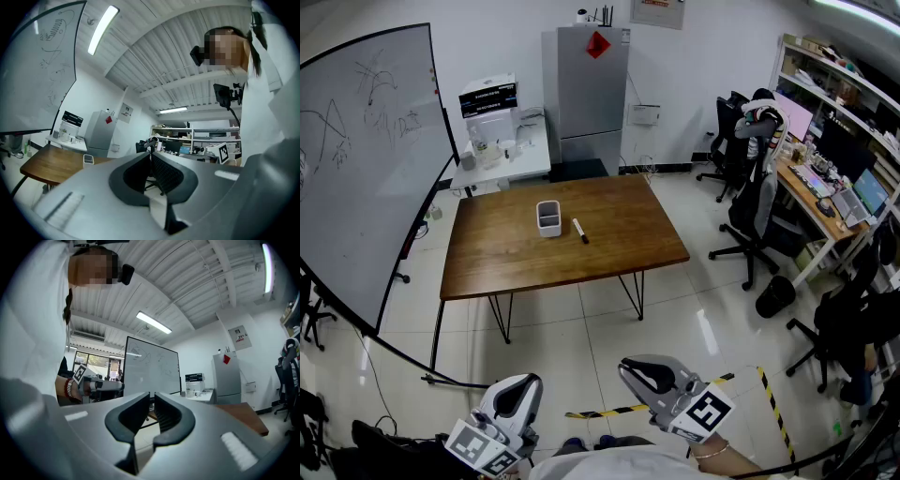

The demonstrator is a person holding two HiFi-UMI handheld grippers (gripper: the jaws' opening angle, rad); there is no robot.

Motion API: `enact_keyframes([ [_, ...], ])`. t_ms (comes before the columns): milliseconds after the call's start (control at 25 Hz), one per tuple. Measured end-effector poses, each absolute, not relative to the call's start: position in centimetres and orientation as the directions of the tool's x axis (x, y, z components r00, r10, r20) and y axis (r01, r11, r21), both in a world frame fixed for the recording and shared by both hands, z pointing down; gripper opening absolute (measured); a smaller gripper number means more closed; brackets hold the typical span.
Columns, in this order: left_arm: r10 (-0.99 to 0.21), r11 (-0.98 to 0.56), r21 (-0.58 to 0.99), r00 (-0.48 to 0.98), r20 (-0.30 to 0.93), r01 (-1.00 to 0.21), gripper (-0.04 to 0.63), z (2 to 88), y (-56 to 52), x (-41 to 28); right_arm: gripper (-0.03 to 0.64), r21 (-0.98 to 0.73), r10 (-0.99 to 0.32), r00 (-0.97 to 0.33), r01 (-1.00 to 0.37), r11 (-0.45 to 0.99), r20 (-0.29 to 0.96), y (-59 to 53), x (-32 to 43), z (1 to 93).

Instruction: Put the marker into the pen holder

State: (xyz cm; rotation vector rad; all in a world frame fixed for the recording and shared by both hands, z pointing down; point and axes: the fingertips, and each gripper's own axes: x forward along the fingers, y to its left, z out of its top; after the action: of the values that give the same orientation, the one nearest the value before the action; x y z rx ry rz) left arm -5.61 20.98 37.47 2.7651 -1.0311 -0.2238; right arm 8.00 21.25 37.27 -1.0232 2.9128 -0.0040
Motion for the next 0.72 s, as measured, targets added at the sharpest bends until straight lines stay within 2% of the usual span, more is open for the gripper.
enact_keyframes([
  [280,-0.665,-0.737,0.246,0.741,-0.097,-0.630,0.012,38.2,20.7,-1.5,0.015,0.044,-0.622,-0.781,-0.624,0.780,-0.057,21.6,9.8,37.6],
  [440,-0.646,-0.754,0.224,0.759,-0.080,-0.617,0.061,38.4,20.4,-0.1,0.018,0.092,-0.635,-0.770,-0.638,0.764,-0.065,21.4,10.3,37.5],
  [720,-0.623,-0.767,0.251,0.779,-0.071,-0.591,0.063,39.6,16.6,-0.6,0.017,0.048,-0.660,-0.751,-0.661,0.749,-0.035,18.0,9.9,39.1],
])
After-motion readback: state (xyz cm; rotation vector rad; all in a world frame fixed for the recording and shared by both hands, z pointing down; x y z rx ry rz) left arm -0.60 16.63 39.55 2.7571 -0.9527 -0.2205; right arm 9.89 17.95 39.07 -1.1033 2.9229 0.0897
